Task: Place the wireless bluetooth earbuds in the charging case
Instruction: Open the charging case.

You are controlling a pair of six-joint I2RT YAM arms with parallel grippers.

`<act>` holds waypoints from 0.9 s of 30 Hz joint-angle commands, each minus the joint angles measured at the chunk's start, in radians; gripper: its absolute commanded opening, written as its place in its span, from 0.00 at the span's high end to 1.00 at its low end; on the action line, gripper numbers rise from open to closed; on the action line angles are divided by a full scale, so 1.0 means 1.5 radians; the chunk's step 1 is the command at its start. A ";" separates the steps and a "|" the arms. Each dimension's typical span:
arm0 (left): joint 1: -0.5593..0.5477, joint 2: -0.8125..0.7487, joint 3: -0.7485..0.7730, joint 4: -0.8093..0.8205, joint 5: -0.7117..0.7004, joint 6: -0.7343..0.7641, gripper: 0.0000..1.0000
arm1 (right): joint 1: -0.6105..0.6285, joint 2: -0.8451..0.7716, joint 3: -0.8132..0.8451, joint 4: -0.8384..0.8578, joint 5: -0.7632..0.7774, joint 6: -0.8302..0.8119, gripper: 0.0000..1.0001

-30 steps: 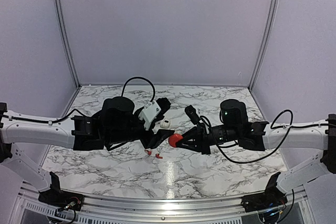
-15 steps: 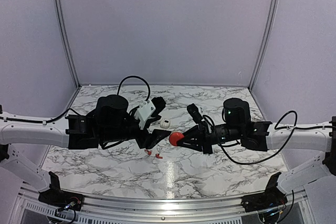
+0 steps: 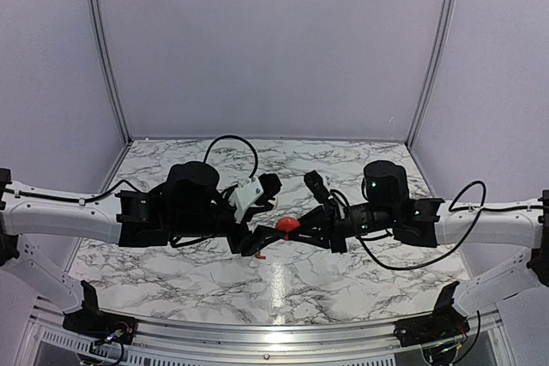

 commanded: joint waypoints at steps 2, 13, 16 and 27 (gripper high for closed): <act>-0.003 0.011 0.032 -0.008 -0.045 0.010 0.31 | 0.018 -0.001 0.025 -0.002 -0.006 -0.016 1.00; 0.004 -0.003 0.023 0.001 -0.079 -0.006 0.32 | 0.060 -0.004 0.029 -0.034 0.020 -0.069 1.00; 0.006 -0.010 0.019 0.004 -0.082 -0.008 0.32 | 0.067 -0.006 0.030 -0.039 0.023 -0.079 1.00; 0.012 -0.037 0.009 0.004 -0.056 -0.008 0.32 | 0.067 -0.002 0.030 -0.047 0.026 -0.096 1.00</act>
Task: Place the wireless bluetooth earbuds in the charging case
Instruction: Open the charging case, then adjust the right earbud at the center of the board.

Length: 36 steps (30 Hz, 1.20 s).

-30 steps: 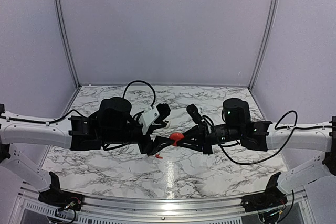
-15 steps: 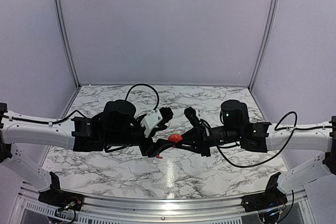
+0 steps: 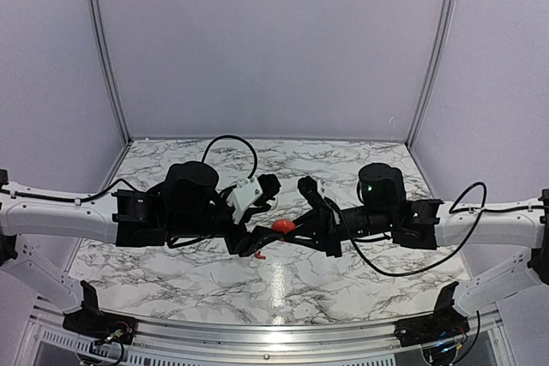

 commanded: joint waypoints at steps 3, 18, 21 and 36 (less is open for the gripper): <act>0.020 -0.030 0.001 0.035 -0.034 -0.011 0.32 | 0.024 -0.004 0.017 -0.023 -0.048 -0.033 1.00; 0.031 -0.040 -0.001 0.034 -0.018 -0.020 0.32 | 0.024 -0.018 0.002 -0.029 -0.043 -0.046 1.00; 0.031 -0.037 0.001 0.034 -0.007 -0.022 0.32 | 0.024 -0.021 -0.001 -0.029 -0.036 -0.052 1.00; 0.063 -0.070 -0.044 0.022 -0.019 -0.087 0.31 | 0.014 -0.054 -0.021 -0.041 0.030 -0.064 1.00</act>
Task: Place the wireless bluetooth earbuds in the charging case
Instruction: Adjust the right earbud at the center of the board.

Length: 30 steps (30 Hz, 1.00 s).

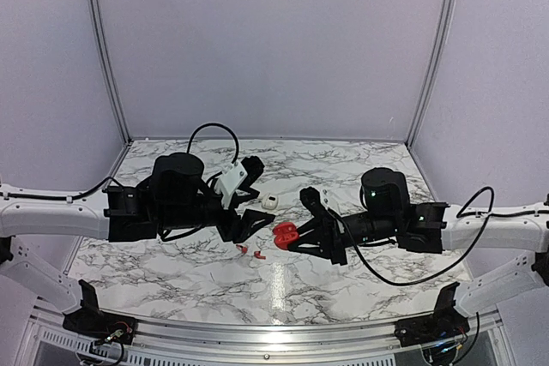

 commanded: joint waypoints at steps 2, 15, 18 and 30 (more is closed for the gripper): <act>0.035 -0.038 -0.030 -0.028 -0.009 -0.079 0.30 | -0.013 -0.032 -0.014 -0.005 0.028 -0.010 1.00; 0.094 0.059 0.023 -0.325 -0.021 -0.097 0.29 | -0.029 -0.086 -0.052 0.030 0.036 0.014 1.00; 0.107 0.094 0.038 -0.339 -0.013 -0.122 0.32 | -0.029 -0.079 -0.046 0.018 0.037 0.015 1.00; 0.105 0.244 0.146 -0.399 0.096 -0.061 0.36 | -0.062 -0.094 -0.060 0.030 -0.004 0.036 1.00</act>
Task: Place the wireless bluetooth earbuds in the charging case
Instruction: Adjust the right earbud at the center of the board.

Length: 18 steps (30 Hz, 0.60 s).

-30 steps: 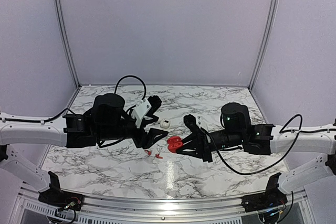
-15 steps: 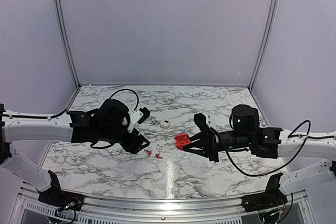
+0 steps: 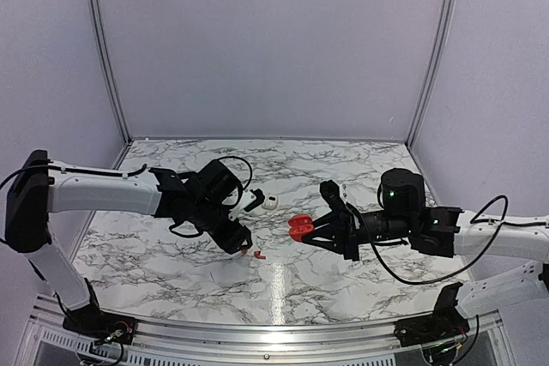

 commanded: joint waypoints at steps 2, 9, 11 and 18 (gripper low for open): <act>0.000 0.065 0.039 -0.036 0.061 -0.024 0.39 | -0.022 -0.027 -0.014 0.019 -0.015 0.021 1.00; 0.000 0.090 0.049 -0.015 0.082 -0.140 0.45 | -0.031 -0.040 -0.032 0.033 -0.016 0.037 1.00; 0.000 0.106 0.056 -0.011 0.097 -0.165 0.47 | -0.032 -0.040 -0.037 0.036 -0.016 0.041 1.00; 0.001 0.150 0.079 -0.004 0.100 -0.195 0.49 | -0.037 -0.057 -0.047 0.036 -0.008 0.043 1.00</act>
